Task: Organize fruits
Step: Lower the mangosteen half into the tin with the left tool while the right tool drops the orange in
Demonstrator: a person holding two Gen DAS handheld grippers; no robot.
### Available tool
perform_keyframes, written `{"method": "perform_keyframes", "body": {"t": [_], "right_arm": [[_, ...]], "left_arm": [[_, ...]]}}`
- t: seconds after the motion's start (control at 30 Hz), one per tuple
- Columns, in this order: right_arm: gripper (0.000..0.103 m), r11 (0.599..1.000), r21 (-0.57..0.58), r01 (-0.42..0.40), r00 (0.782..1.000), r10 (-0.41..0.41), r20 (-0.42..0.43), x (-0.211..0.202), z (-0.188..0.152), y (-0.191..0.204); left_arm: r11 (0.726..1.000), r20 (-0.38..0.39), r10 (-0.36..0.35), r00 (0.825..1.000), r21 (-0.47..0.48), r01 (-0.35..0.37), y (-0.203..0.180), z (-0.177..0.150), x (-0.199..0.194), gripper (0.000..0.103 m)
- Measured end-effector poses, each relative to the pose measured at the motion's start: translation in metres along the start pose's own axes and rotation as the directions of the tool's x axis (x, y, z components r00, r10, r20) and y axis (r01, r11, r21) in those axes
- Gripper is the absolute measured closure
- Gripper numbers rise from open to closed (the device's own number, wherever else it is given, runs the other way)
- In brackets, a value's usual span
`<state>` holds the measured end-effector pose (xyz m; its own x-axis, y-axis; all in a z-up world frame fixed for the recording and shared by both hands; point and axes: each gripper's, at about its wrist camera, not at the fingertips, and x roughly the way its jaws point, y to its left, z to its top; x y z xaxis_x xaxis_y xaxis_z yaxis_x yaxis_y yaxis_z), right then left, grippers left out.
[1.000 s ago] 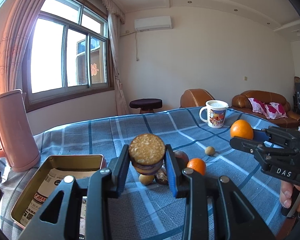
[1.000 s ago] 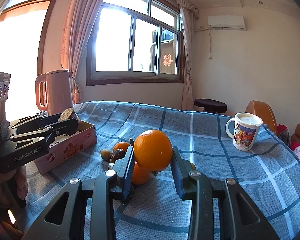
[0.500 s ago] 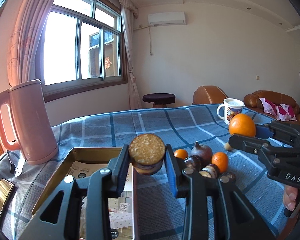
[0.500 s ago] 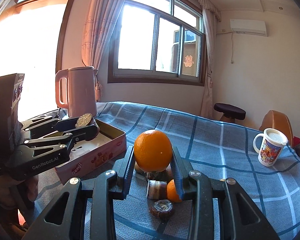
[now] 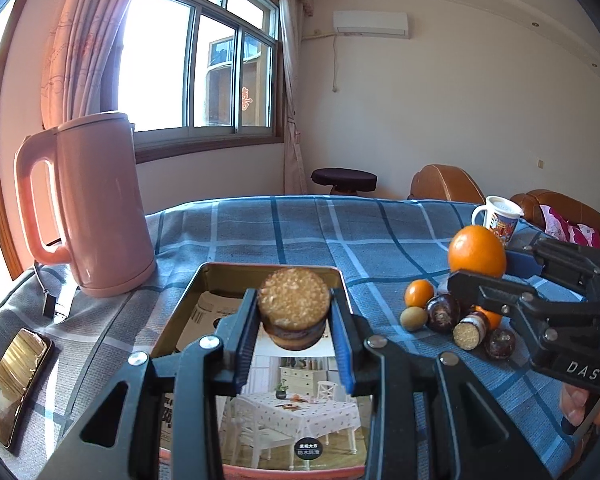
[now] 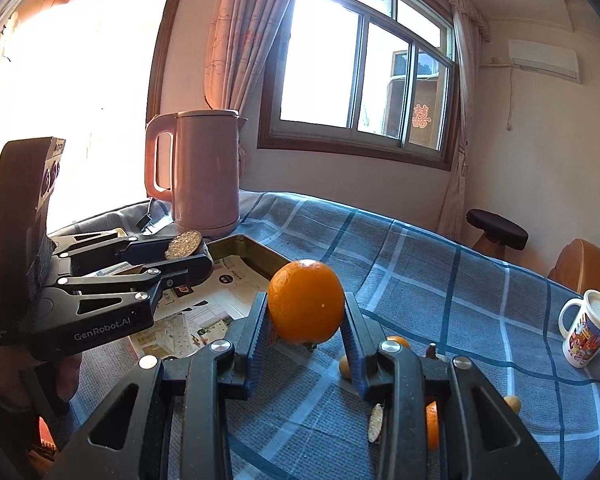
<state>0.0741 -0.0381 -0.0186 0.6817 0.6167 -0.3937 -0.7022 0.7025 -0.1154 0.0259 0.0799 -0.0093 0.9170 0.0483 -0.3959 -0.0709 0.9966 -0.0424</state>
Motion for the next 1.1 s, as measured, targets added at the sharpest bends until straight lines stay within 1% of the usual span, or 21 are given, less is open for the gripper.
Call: {"method": "perform_keyframes", "body": {"t": [0.17,0.47,0.57,0.8,1.1], "right_arm": [[0.066,0.999,-0.031,-0.029,0.999,0.028,-0.017,0.015,0.005,0.019],[0.066,0.996,-0.051,-0.072,0.996,0.069,-0.049,0.042,0.011,0.042],[0.066,0.995,-0.04,-0.086,0.994,0.083,-0.065,0.052,0.013,0.047],[0.066,0.994,-0.032,-0.102,0.99,0.099,-0.102,0.075,0.012,0.062],[0.066,0.994,-0.029,-0.102,0.983,0.097,-0.154,0.089,0.006,0.07]], "left_arm": [[0.999,-0.015,0.016,1.0,-0.034,-0.017,0.02,0.0,0.001,0.067],[0.996,-0.078,0.061,0.995,-0.057,-0.065,0.044,-0.004,0.014,0.067],[0.996,-0.08,0.067,0.995,-0.057,-0.072,0.047,-0.004,0.014,0.067],[0.993,-0.115,0.085,0.99,-0.071,-0.093,0.059,-0.003,0.021,0.067],[0.994,-0.157,0.078,0.984,-0.068,-0.089,0.06,-0.005,0.029,0.067]]}}
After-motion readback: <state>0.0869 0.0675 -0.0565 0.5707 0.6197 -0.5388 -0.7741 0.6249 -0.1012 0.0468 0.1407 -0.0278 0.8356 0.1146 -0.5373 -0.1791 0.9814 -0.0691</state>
